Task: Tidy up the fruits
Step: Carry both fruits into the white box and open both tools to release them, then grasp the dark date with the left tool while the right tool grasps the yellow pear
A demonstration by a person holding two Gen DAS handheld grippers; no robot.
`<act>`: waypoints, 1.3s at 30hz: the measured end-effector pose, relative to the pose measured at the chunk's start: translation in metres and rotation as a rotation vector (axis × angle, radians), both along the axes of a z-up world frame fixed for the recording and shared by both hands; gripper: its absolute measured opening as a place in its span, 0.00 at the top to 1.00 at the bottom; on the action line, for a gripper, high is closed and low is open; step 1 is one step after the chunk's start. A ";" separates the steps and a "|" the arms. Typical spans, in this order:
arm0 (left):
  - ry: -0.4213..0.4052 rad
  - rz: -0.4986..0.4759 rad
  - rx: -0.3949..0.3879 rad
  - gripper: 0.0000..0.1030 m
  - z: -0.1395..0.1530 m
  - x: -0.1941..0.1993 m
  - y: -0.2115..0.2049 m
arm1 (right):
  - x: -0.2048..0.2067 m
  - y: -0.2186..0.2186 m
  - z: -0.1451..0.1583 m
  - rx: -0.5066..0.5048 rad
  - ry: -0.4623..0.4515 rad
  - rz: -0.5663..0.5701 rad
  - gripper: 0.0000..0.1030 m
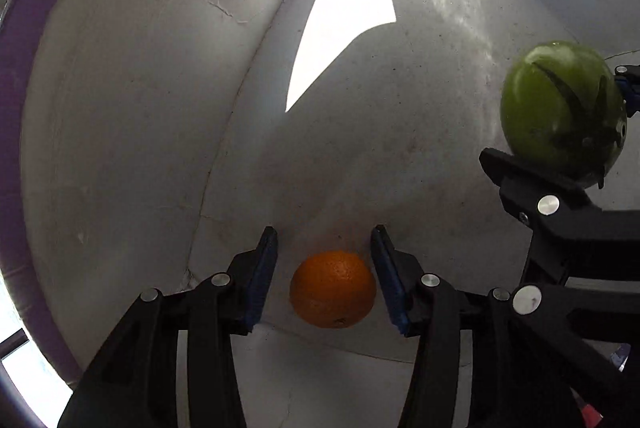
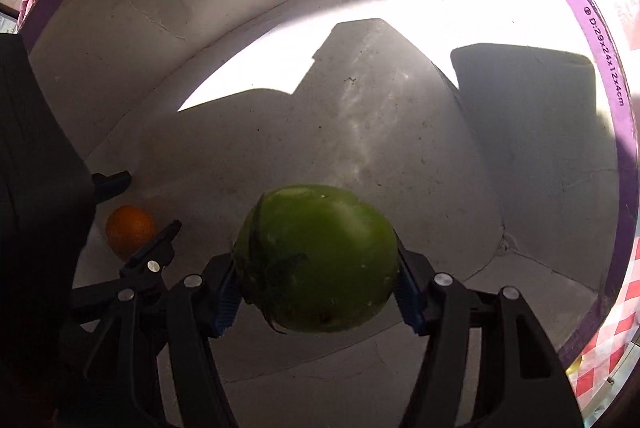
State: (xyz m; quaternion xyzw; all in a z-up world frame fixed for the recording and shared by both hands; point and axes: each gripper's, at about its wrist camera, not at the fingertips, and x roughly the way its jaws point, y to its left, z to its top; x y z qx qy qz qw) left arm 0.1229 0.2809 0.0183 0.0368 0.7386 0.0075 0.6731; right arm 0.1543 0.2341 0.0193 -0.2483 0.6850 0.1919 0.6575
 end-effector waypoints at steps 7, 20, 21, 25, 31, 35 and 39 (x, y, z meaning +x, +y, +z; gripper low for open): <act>0.005 0.026 -0.019 0.29 -0.006 -0.007 0.013 | 0.001 -0.011 -0.006 0.098 0.024 -0.130 0.23; -0.476 0.019 -0.015 0.19 0.086 -0.031 0.002 | -0.033 -0.105 0.109 0.426 -0.376 -0.263 0.21; -0.581 -0.005 -0.012 0.15 0.110 -0.034 -0.008 | -0.033 -0.126 0.134 0.476 -0.460 -0.277 0.20; -0.831 -0.128 -0.095 0.16 0.169 -0.035 -0.061 | -0.035 -0.211 0.169 0.585 -0.646 -0.484 0.02; -0.885 -0.272 -0.236 0.16 0.207 -0.015 -0.186 | -0.048 -0.371 0.091 0.373 -0.599 -0.948 0.06; -0.744 -0.341 -0.356 0.16 0.154 -0.024 -0.248 | -0.065 -0.450 0.036 0.260 -0.614 -1.192 0.06; -0.572 -0.391 -0.278 0.16 0.097 -0.020 -0.293 | -0.080 -0.536 0.009 0.205 -0.588 -1.332 0.06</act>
